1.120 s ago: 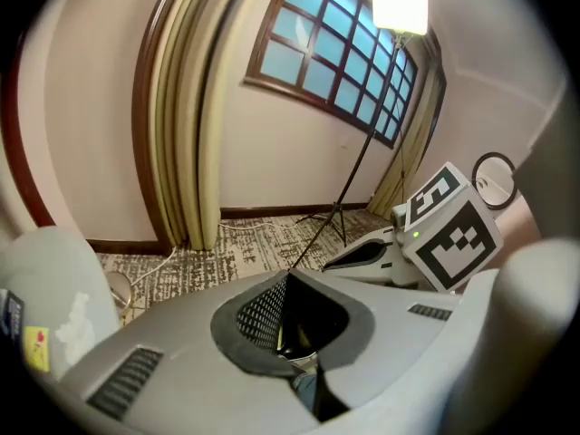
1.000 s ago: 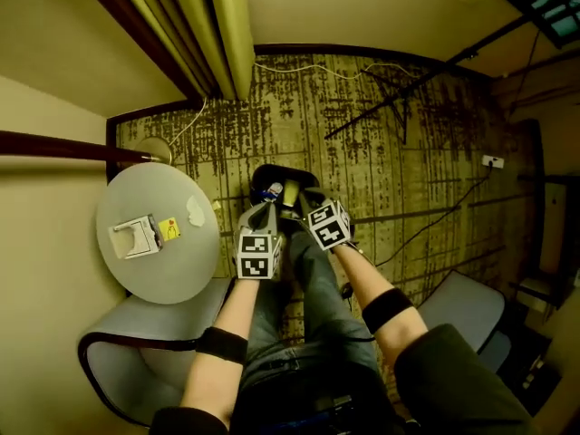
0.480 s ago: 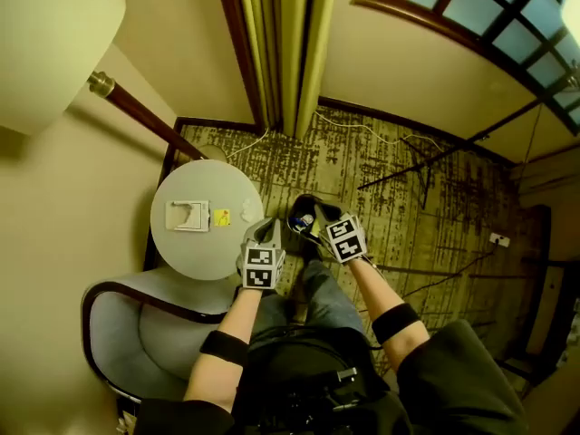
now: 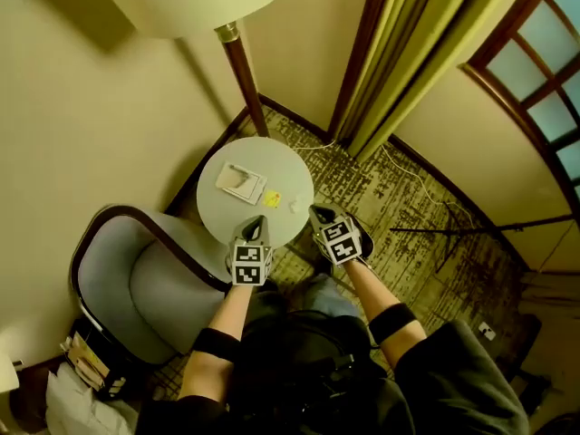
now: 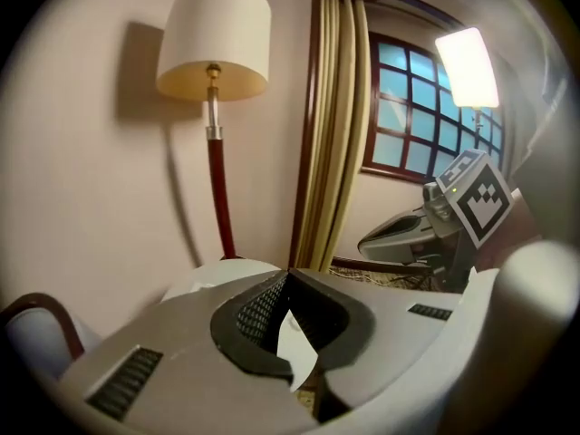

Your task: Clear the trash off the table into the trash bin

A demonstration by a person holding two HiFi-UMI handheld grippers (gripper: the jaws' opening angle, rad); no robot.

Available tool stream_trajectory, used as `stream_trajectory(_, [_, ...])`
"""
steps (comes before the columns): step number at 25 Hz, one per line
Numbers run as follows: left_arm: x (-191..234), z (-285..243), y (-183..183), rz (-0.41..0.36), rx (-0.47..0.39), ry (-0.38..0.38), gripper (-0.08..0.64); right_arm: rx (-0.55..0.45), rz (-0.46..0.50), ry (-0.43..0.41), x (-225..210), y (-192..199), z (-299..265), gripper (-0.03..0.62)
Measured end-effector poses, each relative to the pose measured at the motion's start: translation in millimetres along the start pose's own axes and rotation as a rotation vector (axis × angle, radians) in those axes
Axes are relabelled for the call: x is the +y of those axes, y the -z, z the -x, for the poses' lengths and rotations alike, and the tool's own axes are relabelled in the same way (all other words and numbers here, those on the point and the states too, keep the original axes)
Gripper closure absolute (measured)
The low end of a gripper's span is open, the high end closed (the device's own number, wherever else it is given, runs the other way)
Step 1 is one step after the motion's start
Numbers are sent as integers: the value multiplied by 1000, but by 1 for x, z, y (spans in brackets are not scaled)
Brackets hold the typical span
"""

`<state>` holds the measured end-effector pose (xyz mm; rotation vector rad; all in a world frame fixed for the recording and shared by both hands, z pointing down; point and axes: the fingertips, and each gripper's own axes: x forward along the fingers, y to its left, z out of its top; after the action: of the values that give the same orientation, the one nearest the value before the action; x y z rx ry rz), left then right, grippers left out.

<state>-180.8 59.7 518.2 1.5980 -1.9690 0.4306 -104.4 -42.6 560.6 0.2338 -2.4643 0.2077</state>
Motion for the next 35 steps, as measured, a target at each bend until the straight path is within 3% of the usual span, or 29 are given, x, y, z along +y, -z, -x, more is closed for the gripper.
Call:
stream_trajectory(5, [58, 36, 20, 80, -26, -149, 560, 5, 108, -130, 62, -35, -24, 592])
stream_trajectory(11, [80, 65, 31, 177, -47, -181, 560, 20, 172, -226, 113, -51, -36, 592])
stream_trajectory(18, [100, 77, 54, 182, -47, -257, 560, 50, 193, -246, 124, -40, -37, 592])
stream_trajectory(22, [94, 80, 48, 217, -50, -235, 560, 70, 185, -238, 122, -34, -34, 592])
stream_trajectory(26, [93, 70, 55, 199, -40, -224, 560, 87, 176, -222, 114, -23, -37, 589])
stream_trajectory(32, [80, 42, 63, 164, -1, -194, 560, 147, 172, -145, 83, 6, -48, 551])
stream_trajectory(35, [64, 27, 60, 163, 8, -155, 560, 195, 168, -128, 65, 28, -59, 490])
